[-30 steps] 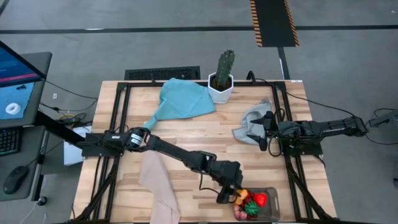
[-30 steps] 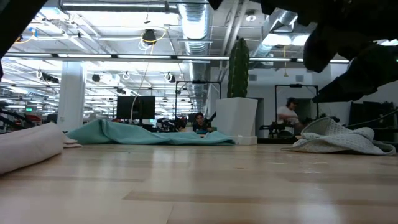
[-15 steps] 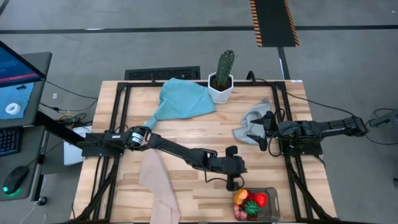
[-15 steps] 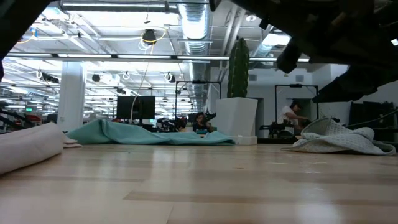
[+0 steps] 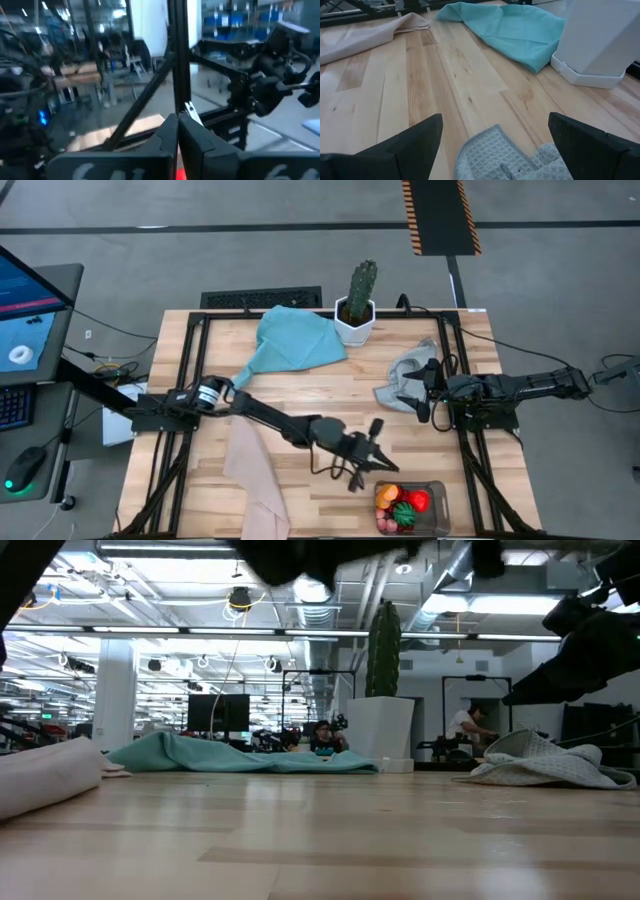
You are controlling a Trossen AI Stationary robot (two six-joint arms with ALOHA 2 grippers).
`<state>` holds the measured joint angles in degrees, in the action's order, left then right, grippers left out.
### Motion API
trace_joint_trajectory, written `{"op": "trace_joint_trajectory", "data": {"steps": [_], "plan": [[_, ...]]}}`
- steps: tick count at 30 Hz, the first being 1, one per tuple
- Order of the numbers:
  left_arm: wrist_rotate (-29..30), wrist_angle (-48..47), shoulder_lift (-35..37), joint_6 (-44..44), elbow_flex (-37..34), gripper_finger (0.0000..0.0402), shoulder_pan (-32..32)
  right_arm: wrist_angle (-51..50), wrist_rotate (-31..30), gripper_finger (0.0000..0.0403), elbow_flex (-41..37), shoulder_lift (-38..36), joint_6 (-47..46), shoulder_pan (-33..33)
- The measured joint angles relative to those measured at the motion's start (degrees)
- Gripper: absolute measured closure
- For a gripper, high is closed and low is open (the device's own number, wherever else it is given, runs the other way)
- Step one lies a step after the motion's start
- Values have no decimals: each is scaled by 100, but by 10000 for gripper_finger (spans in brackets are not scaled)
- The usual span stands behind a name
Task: Pick and placing Produce into tupperware
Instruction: Return to Home Position
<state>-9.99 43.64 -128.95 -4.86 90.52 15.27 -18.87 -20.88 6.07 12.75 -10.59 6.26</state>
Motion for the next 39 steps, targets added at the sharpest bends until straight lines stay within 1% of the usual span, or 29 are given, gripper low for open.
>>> {"op": "trace_joint_trajectory", "data": {"steps": [1, 4, 7, 8, 11, 15, 18, 22, 25, 27, 29, 33, 36, 39], "plan": [[-30, 429, 4, 6, -262, 401, -46, 0, 0, 17, 0, 0, 0, 2], [53, 1126, 269, 171, -1078, 401, -250, 0, 0, 17, 0, 0, 0, 1], [390, 1732, 912, 398, -1967, 401, -498, 0, 0, 17, 0, 0, 1, 1], [454, 1844, 1162, 333, -2305, 401, -566, -2, 0, 17, 0, 0, 0, 0], [685, 1721, 1904, 1, -3342, 401, -667, -2, 0, 17, 0, 0, 1, 1], [1376, 2011, 2918, 157, -4571, 401, -714, 0, 0, 17, 0, -2, 0, 2], [1671, 2193, 3647, 250, -5363, 401, -730, 0, -1, 17, 0, -2, 1, 2], [1689, 2023, 4779, -63, -6214, 401, -687, 0, 0, 17, 0, 0, 0, 2], [1875, 2033, 5579, 279, -6781, 401, -715, 0, 0, 17, 0, -2, 0, 2], [1938, 2015, 6112, 357, -7184, 401, -716, 0, 0, 17, 0, 0, 0, 0], [1998, 1860, 6523, 339, -7550, 401, -686, 0, 0, 17, 0, 0, 0, 2], [2144, 1631, 7237, 524, -8054, 401, -682, 0, -2, 17, 0, 0, 24, 0], [2137, 1476, 7692, 696, -8423, 401, -675, 37, -95, 17, 0, 0, 1011, -25], [2161, 1505, 8071, 780, -8729, 401, -678, 201, -135, 17, 4, -2, 1538, -41]]}}
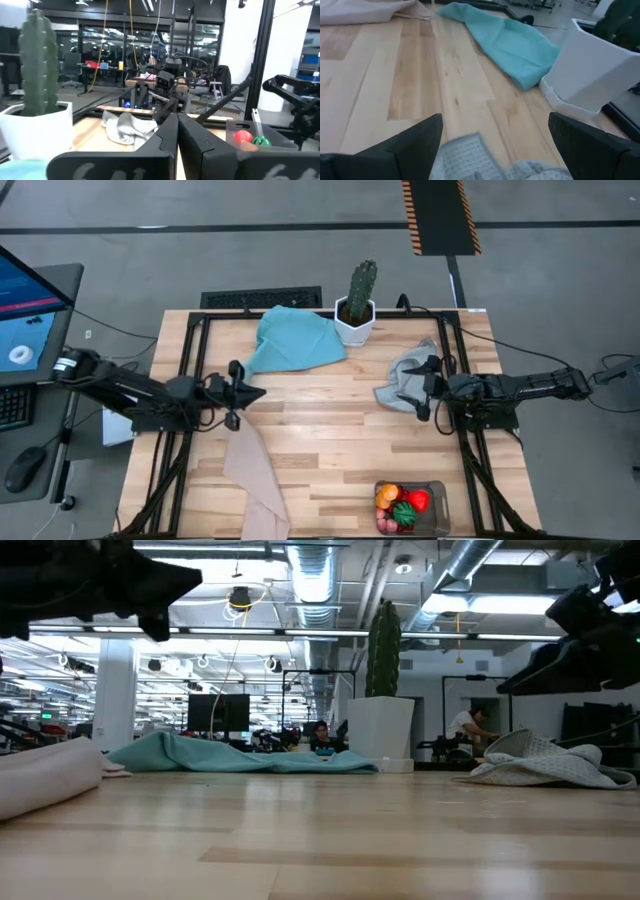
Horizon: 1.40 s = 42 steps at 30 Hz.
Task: Pick and placing Produce into tupperware
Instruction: Return to Home Position
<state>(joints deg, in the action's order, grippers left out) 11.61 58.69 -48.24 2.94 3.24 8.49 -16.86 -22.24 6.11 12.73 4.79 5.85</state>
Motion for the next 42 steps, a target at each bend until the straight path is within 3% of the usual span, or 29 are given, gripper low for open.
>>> {"op": "trace_joint_trajectory", "data": {"steps": [4, 7, 9, 11, 15, 17, 20, 25, 32, 38, 42], "plan": [[59, -266, 461, -135, -263, 401, -2, 81, -27, 17, -1, 2, 83, 1], [82, -839, 774, -53, -259, 401, 0, 517, 145, 17, -2, 0, -1175, 32], [85, -1022, 928, 40, -259, 401, 0, 858, 189, 17, -2, 2, -1507, 51], [86, -1257, 1062, 99, -261, 401, 0, 1285, 673, 16, -2, 0, -1545, 62], [42, -1279, 1328, 160, -261, 401, 0, 2344, 2316, 17, -2, -41, -1067, 154], [-114, -1318, 1479, 162, -262, 401, 0, 2503, 2770, 17, 14, -210, -936, 198], [-265, -1583, 1720, 212, -264, 401, 2, 1935, 2790, 16, 181, -569, -975, 251], [117, -2497, 2185, 468, -266, 401, 0, 1199, 2827, 17, 418, -1280, -941, 401], [175, -3087, 2777, 424, -266, 401, -2, 721, 2795, 16, 639, -1263, -664, 579], [420, -3596, 3315, 197, -268, 401, -2, -275, 2047, 18, 1213, -1258, -557, 569], [876, -4281, 3668, 224, -270, 401, 0, 66, 2177, 18, 1353, -1264, -348, 575]]}}
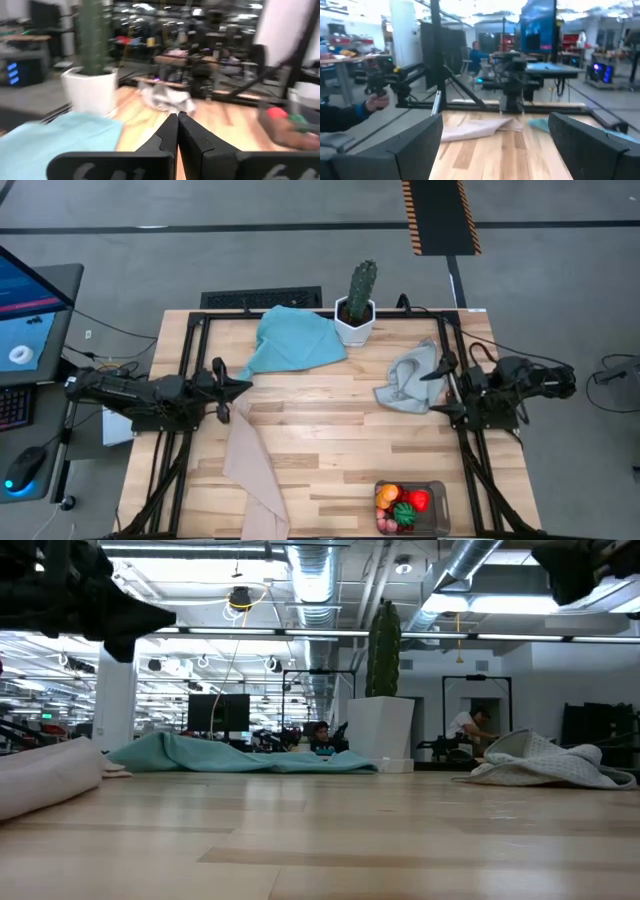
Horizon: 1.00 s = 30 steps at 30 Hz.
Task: Pick and placing Produce into tupperware
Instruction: Return to Home Position
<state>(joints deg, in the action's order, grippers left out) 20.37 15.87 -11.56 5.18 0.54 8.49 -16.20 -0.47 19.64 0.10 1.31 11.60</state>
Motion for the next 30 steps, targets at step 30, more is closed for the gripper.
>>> {"op": "trace_joint_trajectory", "data": {"steps": [30], "plan": [[1007, -956, 1135, 61, 98, 401, 7, 1247, 360, 18, -1177, 6, 236, 90]]}}
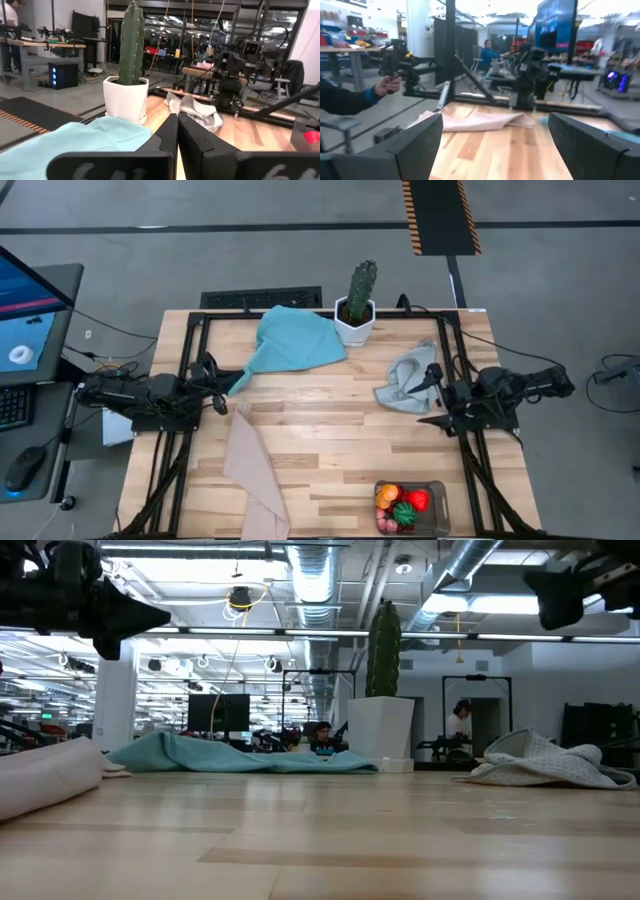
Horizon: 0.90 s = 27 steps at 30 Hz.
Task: Pick and placing Produce into tupperware
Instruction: Return to Home Position
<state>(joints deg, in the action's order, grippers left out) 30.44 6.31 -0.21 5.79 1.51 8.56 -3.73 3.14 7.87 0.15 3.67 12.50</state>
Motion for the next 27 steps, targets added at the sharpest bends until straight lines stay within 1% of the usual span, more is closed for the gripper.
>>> {"op": "trace_joint_trajectory", "data": {"steps": [4, 7, 9, 14, 17, 21, 24, 27], "plan": [[-1, -36, 0, -49, 5, 401, -1, 337, 9, 18, -197, -1, 283, -146], [-1, -36, 0, -59, 9, 401, -1, 387, 11, 18, -518, -1, 245, -410], [-1, -73, 0, -69, 9, 401, -1, 510, 122, 18, -744, 1, 183, -622], [-5, -316, -2, -63, 16, 401, -1, 534, 272, 18, -748, -3, 86, -1280], [-16, -470, -17, 67, 31, 401, -1, 594, 554, 17, -748, 4, 115, -1784], [-16, -482, -73, 295, 34, 401, -2, 595, 604, 17, -748, 67, 107, -2351], [-14, -490, -112, 319, 34, 401, -3, 599, 602, 17, -748, 159, 89, -2567], [-14, -490, -127, 0, 34, 401, -5, 596, 596, 17, -748, 335, 87, -2571]]}}
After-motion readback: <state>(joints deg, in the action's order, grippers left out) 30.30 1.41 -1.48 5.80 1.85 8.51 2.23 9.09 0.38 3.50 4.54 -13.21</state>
